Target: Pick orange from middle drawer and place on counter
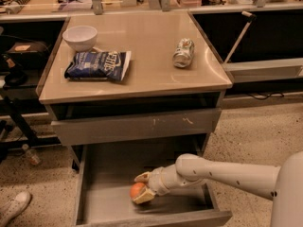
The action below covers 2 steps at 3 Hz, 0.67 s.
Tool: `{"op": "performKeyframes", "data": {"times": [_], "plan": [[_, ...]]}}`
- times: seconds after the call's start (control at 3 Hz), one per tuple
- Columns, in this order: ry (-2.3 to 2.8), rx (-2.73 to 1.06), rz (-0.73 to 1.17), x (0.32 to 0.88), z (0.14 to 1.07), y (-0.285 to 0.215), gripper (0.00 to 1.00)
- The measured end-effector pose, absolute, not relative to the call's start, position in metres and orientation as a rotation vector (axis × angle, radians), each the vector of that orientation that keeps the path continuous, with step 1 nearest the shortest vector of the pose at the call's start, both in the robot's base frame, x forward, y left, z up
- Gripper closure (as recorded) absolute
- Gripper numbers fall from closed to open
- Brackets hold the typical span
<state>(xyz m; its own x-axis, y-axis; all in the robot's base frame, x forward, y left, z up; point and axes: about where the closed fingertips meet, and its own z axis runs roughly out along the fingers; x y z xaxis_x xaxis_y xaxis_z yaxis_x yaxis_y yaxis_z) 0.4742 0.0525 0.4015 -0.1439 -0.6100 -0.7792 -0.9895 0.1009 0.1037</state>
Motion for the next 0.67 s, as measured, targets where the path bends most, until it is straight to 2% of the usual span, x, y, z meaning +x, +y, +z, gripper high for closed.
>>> {"op": "performKeyframes", "data": {"times": [0.67], "plan": [[1.872,-1.498,0.758,0.473,0.476,0.056,1.00]]}}
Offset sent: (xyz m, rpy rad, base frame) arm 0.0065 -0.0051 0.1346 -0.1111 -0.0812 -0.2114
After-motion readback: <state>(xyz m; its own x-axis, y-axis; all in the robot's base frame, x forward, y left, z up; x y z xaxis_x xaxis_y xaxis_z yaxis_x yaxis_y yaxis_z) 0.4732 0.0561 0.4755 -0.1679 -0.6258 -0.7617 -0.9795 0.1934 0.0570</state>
